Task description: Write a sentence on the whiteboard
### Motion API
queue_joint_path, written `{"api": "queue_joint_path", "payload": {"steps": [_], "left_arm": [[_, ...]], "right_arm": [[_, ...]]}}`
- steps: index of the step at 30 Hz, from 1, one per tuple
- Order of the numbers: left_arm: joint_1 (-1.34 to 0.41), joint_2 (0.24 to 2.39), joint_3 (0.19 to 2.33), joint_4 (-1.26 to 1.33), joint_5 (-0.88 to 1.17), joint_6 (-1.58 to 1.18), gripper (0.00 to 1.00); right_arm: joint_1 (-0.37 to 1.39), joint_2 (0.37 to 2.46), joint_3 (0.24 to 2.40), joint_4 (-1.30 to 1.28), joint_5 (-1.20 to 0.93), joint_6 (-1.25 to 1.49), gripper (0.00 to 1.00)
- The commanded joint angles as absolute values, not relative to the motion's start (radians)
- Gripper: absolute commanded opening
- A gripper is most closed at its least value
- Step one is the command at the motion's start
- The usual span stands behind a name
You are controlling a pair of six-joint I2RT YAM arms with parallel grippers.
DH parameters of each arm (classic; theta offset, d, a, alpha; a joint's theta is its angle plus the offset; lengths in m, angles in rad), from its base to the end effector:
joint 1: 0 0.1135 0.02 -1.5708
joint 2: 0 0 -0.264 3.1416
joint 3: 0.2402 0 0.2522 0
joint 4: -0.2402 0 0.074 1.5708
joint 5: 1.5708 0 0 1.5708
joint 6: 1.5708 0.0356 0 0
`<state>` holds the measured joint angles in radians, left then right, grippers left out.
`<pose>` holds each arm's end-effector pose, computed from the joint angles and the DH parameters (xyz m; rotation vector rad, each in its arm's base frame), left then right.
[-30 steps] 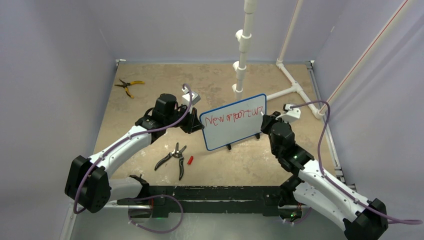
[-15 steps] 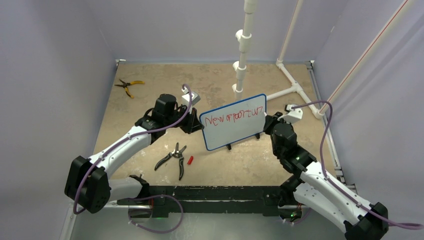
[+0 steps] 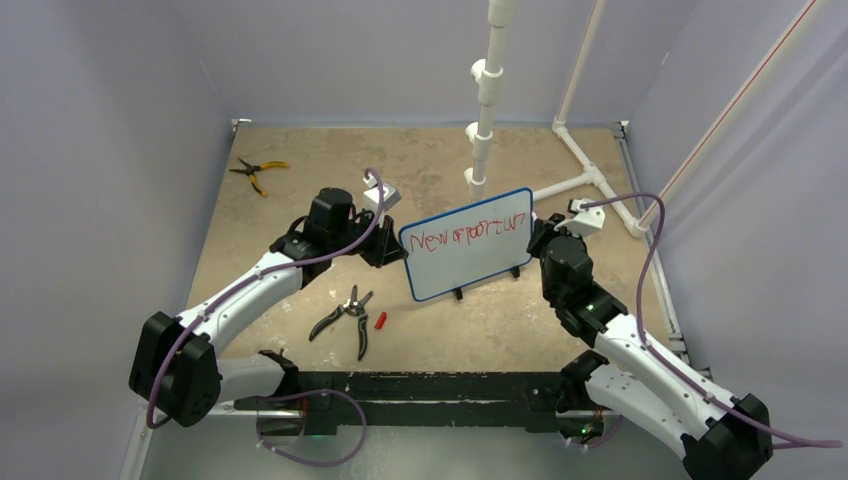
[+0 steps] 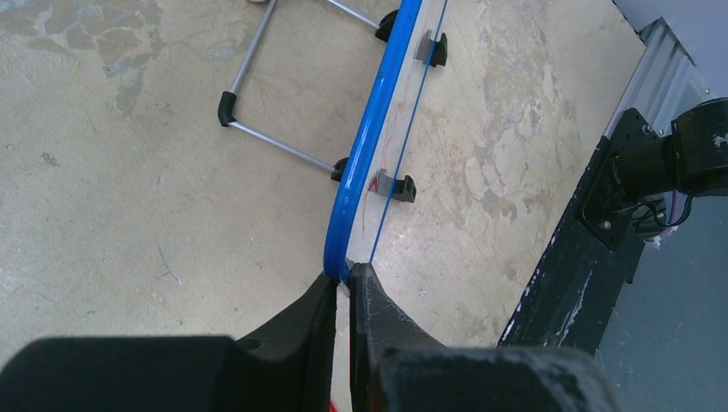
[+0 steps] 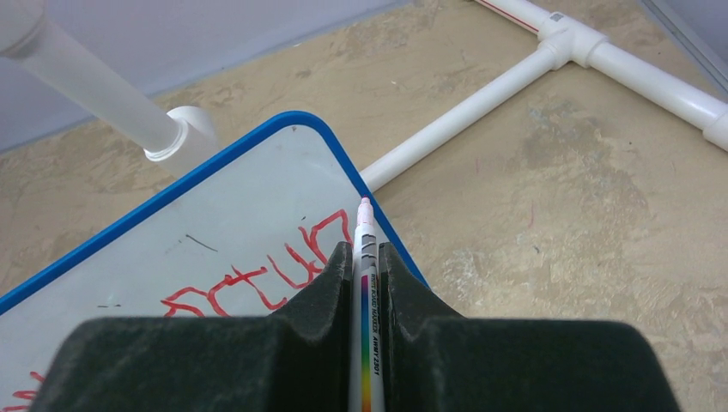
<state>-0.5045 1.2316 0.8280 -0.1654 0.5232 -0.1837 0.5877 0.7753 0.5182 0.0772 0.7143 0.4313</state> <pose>0.2272 -0.1458 0.2649 0.6649 2.1049 -0.9539 0.1651 0.0820 0.2760 0.3789 1.6656 0.1326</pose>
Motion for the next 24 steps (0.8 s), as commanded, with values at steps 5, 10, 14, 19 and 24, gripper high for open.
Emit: {"api": "queue_joint_path", "payload": {"steps": [5, 10, 14, 19, 24], "left_arm": [[-0.503, 1.206, 0.827, -0.13, 0.518, -0.187, 0.0], [-0.505, 1.207, 0.827, -0.131, 0.52, -0.188, 0.0], [-0.504, 1.207, 0.828, -0.129, 0.52, -0.189, 0.0], [-0.504, 1.21, 0.828, -0.129, 0.523, -0.189, 0.0], [-0.504, 1.21, 0.828, -0.128, 0.524, -0.19, 0.0]], "right_arm": [[0.559, 0.794, 0.548, 0.151, 0.671, 0.404, 0.0], [0.557, 0.793, 0.544, 0.153, 0.654, 0.409, 0.0], [0.558, 0.797, 0.539, 0.149, 0.649, 0.415, 0.0], [0.558, 0.805, 0.535, 0.125, 0.661, 0.441, 0.0], [0.558, 0.802, 0.526, 0.088, 0.651, 0.476, 0.0]]}}
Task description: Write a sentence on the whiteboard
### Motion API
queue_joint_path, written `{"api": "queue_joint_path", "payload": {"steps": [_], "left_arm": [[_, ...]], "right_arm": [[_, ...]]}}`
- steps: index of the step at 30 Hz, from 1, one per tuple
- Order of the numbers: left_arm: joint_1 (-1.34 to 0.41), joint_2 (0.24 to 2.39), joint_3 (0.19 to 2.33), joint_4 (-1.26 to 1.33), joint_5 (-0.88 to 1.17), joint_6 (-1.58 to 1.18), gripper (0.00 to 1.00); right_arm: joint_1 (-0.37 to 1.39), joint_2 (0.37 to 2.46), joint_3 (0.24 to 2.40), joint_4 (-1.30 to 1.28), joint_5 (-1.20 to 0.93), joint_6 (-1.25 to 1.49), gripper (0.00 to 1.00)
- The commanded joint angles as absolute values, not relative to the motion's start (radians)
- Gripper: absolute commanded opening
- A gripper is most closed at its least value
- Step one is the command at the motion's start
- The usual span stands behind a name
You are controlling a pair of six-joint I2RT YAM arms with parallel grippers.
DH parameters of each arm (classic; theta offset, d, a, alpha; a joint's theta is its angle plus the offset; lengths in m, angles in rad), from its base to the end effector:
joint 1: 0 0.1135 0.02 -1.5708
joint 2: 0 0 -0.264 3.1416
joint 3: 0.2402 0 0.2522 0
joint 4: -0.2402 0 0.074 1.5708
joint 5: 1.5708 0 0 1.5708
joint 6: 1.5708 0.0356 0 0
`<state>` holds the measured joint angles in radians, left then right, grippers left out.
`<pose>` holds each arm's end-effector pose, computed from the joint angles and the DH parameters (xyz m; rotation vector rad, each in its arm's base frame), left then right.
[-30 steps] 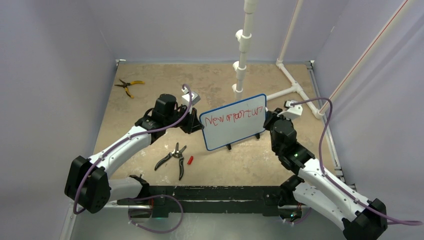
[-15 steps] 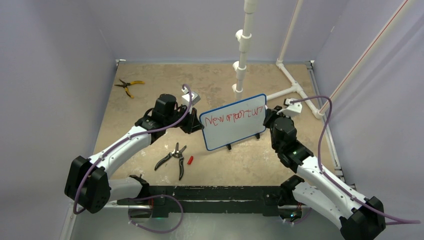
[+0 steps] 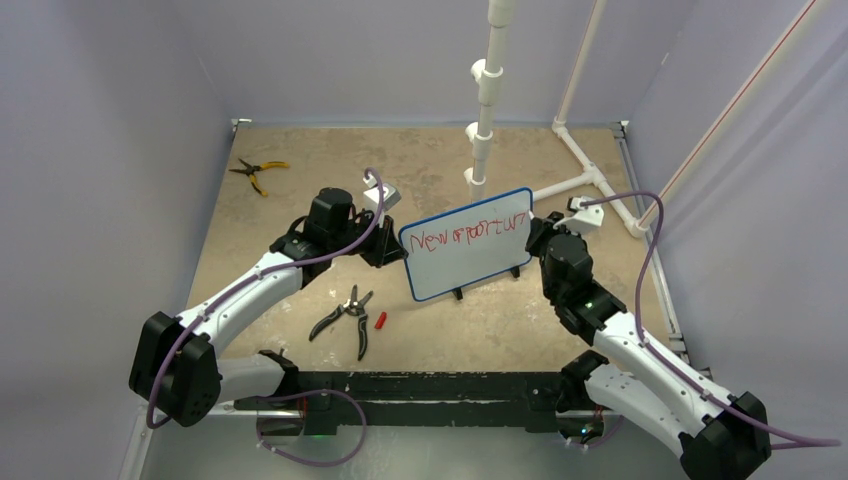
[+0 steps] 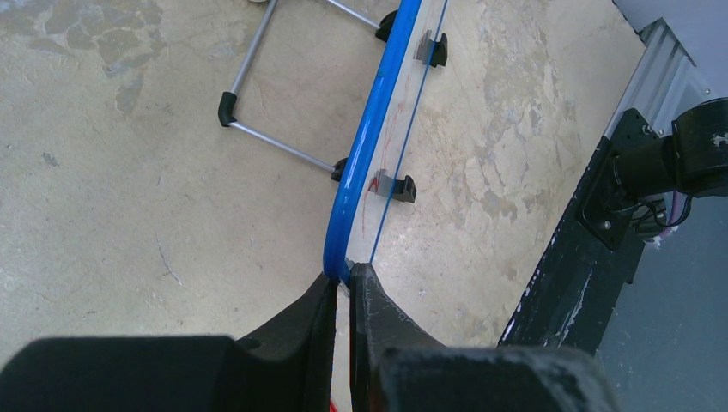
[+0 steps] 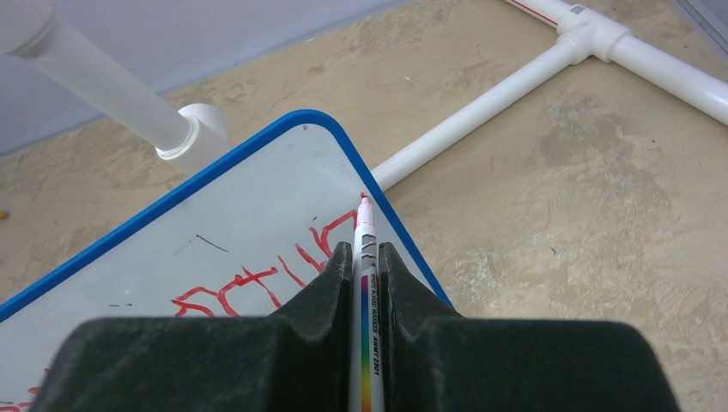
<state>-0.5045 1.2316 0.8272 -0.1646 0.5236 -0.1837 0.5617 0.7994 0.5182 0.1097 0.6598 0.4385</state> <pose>0.2271 -0.1457 0.2648 0.6651 2.1049 -0.9543 0.1712 0.0820 0.2750 0.3713 1.6681 0.1693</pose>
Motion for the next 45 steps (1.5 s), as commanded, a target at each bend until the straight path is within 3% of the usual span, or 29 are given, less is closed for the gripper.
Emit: {"api": "queue_joint_path", "payload": {"steps": [1, 20, 45], "left_arm": [[-0.505, 1.21, 0.827, -0.127, 0.525, -0.19, 0.0], [-0.504, 1.21, 0.826, -0.126, 0.526, -0.193, 0.0], [-0.504, 1.21, 0.828, -0.129, 0.523, -0.189, 0.0]], "right_arm": [[0.558, 0.8, 0.52, 0.083, 0.651, 0.483, 0.0], [0.558, 0.783, 0.503, 0.019, 0.63, 0.544, 0.0], [0.556, 0.773, 0.547, 0.213, 0.663, 0.417, 0.0]]}}
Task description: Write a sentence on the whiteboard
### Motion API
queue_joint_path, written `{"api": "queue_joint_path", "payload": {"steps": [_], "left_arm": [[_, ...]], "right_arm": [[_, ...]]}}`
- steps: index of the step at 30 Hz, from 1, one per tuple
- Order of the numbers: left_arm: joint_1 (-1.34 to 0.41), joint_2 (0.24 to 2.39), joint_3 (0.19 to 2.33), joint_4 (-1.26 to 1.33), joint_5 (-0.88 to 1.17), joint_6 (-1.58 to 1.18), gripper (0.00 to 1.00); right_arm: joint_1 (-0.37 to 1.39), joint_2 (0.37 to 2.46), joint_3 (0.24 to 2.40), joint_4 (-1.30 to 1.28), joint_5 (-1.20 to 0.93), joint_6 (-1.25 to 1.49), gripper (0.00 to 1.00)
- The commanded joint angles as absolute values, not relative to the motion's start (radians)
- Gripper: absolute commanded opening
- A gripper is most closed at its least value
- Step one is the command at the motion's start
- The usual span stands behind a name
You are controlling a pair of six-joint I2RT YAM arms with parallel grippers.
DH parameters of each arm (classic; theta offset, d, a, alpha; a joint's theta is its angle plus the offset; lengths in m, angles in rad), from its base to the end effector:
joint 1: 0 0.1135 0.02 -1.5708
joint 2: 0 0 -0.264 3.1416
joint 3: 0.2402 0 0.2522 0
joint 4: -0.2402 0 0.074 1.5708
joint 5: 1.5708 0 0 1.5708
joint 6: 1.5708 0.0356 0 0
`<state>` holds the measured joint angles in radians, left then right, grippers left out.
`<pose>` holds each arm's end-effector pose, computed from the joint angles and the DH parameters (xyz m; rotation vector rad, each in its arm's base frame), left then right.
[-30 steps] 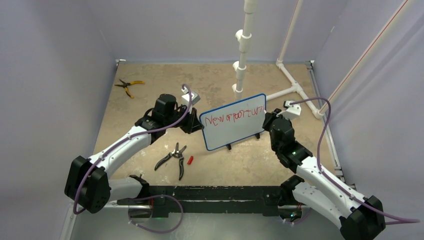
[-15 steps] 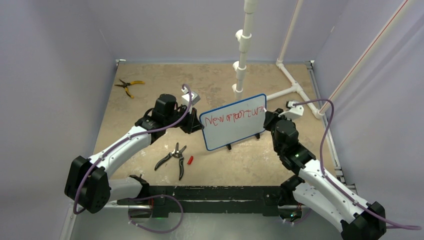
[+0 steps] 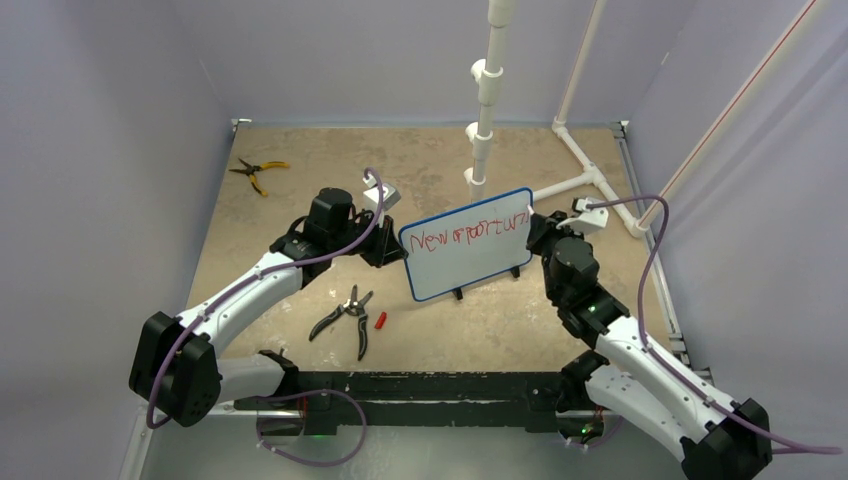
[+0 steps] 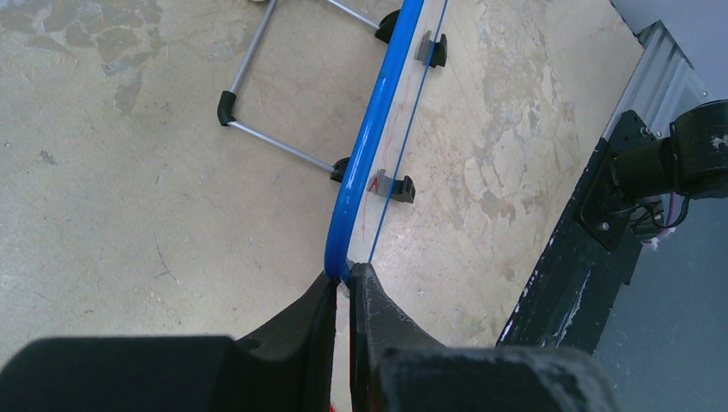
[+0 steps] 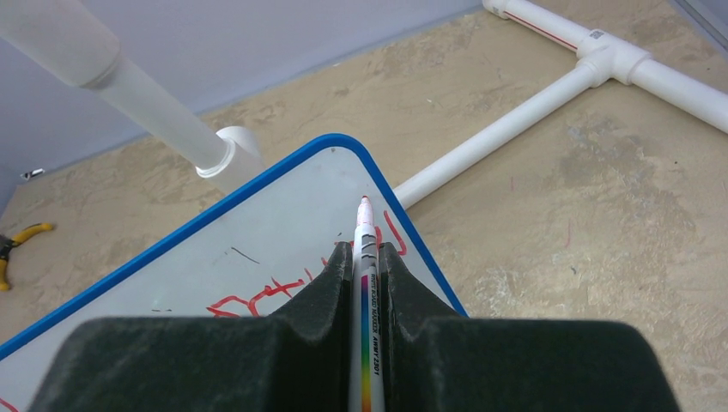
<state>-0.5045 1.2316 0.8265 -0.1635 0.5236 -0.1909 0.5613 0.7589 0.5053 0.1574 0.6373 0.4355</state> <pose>0.2271 -0.1457 0.2646 0.6580 2.1082 -0.9583 0.1660 0.0793 0.2819 0.3739 1.6102 0.2286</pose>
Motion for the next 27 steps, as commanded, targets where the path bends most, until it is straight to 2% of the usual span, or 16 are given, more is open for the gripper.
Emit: {"api": "queue_joint_path", "payload": {"steps": [1, 13, 27], "left_arm": [[-0.504, 1.21, 0.827, -0.129, 0.523, -0.19, 0.0], [-0.504, 1.21, 0.827, -0.129, 0.523, -0.189, 0.0], [-0.504, 1.209, 0.826, -0.13, 0.507, -0.192, 0.0]], "right_arm": [[0.556, 0.777, 0.548, 0.212, 0.664, 0.419, 0.0], [0.555, 0.785, 0.543, 0.213, 0.664, 0.417, 0.0], [0.555, 0.663, 0.553, 0.015, 0.609, 0.467, 0.0]]}}
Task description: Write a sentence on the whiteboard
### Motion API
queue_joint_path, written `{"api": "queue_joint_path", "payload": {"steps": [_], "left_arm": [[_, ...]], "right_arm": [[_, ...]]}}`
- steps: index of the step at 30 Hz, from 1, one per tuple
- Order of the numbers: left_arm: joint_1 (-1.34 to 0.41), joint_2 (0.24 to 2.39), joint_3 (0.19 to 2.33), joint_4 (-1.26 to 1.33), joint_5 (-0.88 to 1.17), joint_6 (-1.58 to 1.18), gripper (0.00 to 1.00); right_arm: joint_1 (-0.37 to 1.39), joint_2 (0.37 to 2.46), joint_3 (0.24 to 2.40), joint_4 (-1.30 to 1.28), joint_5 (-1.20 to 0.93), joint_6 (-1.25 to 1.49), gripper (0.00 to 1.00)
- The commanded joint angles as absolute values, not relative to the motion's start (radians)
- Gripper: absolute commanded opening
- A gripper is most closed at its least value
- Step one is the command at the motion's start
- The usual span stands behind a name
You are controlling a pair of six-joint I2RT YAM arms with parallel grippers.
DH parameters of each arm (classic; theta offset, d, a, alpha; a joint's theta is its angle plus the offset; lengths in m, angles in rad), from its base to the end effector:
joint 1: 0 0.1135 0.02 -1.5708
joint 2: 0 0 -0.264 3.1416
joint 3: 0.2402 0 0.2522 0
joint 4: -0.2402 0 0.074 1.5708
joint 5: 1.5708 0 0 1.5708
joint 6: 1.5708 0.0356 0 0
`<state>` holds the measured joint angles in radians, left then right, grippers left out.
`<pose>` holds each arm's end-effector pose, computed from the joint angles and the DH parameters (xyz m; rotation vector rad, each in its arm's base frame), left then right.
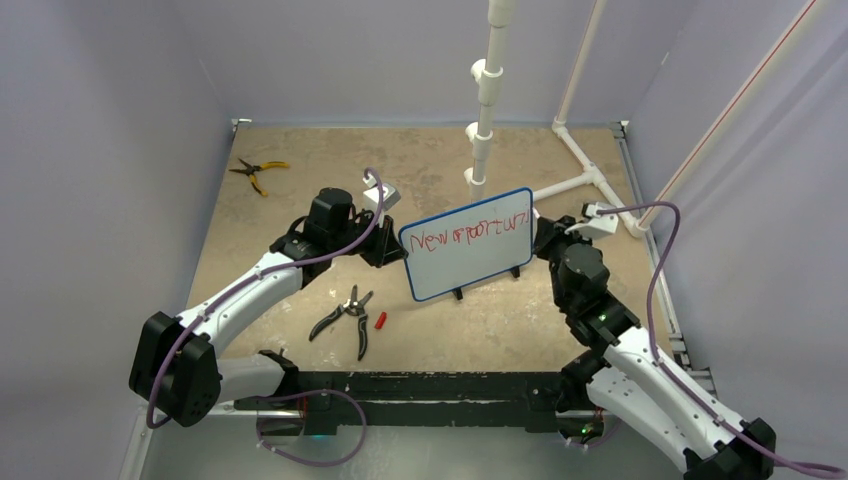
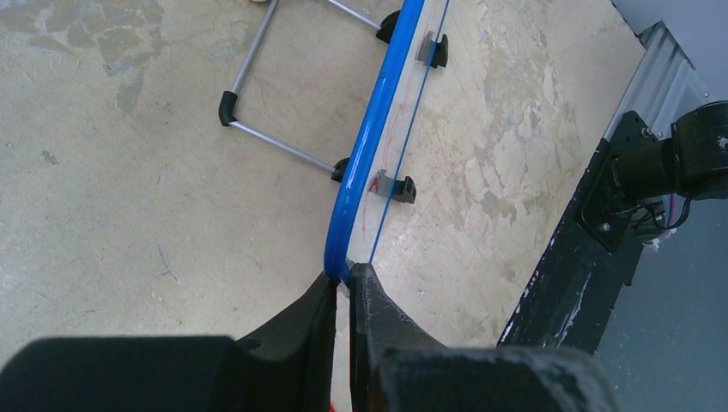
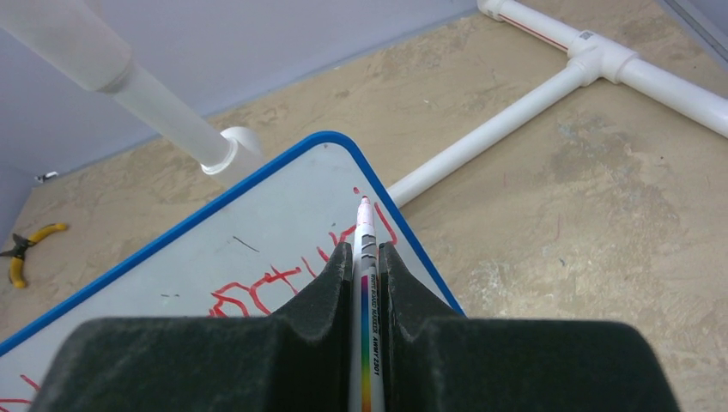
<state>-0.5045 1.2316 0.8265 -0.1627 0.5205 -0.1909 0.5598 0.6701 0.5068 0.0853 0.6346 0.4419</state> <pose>0.2272 -0.1457 0.2647 0.6561 2.1079 -0.9550 0.1526 0.0707 0.2888 0.3832 1.5938 0.2447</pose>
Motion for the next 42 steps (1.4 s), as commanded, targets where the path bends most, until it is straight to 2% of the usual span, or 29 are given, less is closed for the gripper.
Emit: {"api": "queue_joint_path", "payload": {"steps": [1, 12, 16, 21, 30, 42], "left_arm": [[-0.504, 1.209, 0.826, -0.13, 0.506, -0.192, 0.0], [-0.505, 1.213, 0.824, -0.132, 0.485, -0.204, 0.0], [-0.503, 1.218, 0.824, -0.13, 0.483, -0.213, 0.0], [-0.504, 1.223, 0.825, -0.128, 0.482, -0.215, 0.0], [-0.502, 1.223, 0.824, -0.129, 0.483, -0.212, 0.0], [-0.504, 1.216, 0.826, -0.132, 0.482, -0.207, 0.0]], "right_arm": [[0.555, 0.663, 0.558, 0.005, 0.601, 0.475, 0.0], [0.555, 0.568, 0.567, -0.105, 0.292, 0.496, 0.0], [0.558, 0.55, 0.498, -0.031, 0.074, 0.477, 0.0], [0.595, 0.581, 0.41, 0.132, -0.099, 0.474, 0.0], [0.722, 0.674, 0.359, 0.298, -0.111, 0.459, 0.0], [1.016, 0.889, 0.34, 0.554, 0.202, 0.475, 0.0]]}}
